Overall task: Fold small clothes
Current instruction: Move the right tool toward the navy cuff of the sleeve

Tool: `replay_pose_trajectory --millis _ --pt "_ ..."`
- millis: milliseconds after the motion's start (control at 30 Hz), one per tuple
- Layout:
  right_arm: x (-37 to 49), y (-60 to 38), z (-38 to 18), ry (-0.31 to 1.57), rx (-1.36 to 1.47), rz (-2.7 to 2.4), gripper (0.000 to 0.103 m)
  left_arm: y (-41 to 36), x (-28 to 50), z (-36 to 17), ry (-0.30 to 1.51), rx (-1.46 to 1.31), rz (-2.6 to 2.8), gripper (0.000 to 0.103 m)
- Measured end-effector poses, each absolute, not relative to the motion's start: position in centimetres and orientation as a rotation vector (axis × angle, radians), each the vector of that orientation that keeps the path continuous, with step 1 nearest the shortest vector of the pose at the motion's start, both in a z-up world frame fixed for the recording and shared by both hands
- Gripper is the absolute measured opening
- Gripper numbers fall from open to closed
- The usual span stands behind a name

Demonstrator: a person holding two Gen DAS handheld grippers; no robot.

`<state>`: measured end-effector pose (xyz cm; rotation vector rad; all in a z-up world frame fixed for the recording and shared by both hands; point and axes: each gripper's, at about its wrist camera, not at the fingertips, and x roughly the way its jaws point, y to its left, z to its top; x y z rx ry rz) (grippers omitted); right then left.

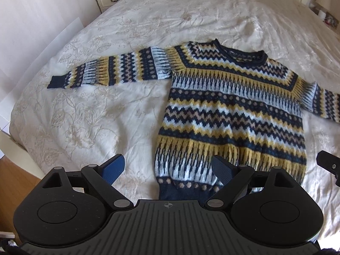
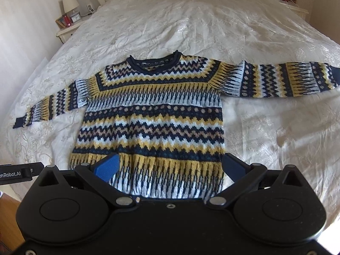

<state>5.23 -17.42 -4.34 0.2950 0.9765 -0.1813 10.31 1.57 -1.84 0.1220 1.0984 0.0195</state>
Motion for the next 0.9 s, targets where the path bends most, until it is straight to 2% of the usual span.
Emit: replay_pose_trajectory --millis 500,767,900 --pt "10.3 -19.5 -2.3 0.624 0.248 -0.205 0.102 1.1 18.6 -1.8 0.923 0.129 -0.134 0.089" --pt "12.1 -21.0 -2.1 0.626 0.153 -0.327 0.102 0.9 21.3 -3.0 0.896 0.137 -0.221 0.088" --pt "12.6 -22.8 -2.5 0.7 0.097 -0.278 0.101 0.8 22.2 -3.3 0.932 0.107 -0.246 0.078"
